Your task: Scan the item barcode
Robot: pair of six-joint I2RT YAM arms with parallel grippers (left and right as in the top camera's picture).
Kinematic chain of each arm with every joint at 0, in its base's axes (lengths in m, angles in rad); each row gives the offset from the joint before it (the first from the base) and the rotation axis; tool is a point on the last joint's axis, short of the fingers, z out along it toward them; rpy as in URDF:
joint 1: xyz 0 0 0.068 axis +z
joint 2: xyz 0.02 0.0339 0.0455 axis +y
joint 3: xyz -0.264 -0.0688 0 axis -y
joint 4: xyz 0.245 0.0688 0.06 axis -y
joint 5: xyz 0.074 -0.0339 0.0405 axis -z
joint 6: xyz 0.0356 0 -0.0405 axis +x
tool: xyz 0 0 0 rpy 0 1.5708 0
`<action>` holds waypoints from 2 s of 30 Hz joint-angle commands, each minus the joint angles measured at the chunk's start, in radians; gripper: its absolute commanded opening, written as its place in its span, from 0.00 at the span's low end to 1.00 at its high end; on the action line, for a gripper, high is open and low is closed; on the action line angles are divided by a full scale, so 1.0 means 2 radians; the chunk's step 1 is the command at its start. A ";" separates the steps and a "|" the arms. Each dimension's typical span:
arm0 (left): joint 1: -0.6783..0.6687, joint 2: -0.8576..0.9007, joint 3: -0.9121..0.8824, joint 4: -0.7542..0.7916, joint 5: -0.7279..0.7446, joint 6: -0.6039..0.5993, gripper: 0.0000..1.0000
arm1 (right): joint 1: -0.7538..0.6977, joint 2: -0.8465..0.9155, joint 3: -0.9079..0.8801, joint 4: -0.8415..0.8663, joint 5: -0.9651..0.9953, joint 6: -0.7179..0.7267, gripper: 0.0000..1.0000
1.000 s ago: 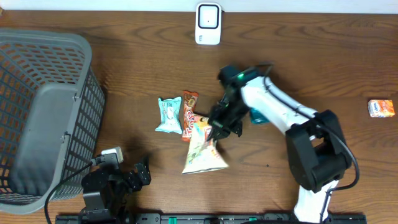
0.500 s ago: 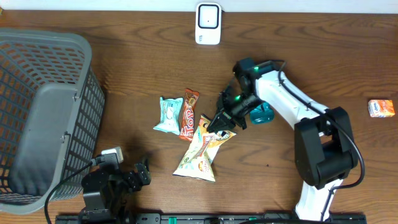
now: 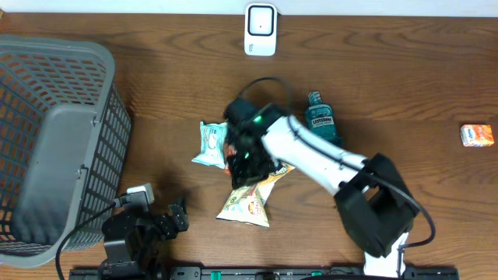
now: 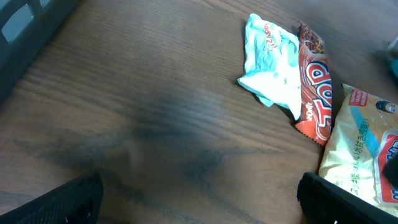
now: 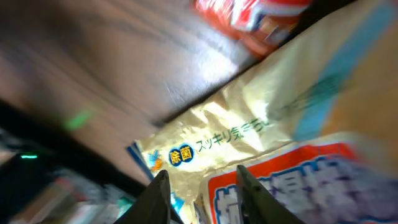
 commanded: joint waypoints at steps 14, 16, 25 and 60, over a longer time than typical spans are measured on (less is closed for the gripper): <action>0.002 -0.001 -0.002 -0.036 0.000 -0.001 0.98 | 0.061 0.006 -0.098 -0.098 0.277 0.081 0.01; 0.002 -0.001 -0.002 -0.036 0.000 -0.001 0.98 | 0.046 0.005 -0.082 -0.115 0.322 0.086 0.01; 0.002 -0.001 -0.002 -0.036 0.000 -0.001 0.98 | 0.003 -0.003 0.088 -0.206 0.350 0.079 0.18; 0.002 -0.001 -0.002 -0.036 0.000 -0.001 0.98 | -0.102 -0.003 -0.098 0.006 -0.220 -0.300 0.01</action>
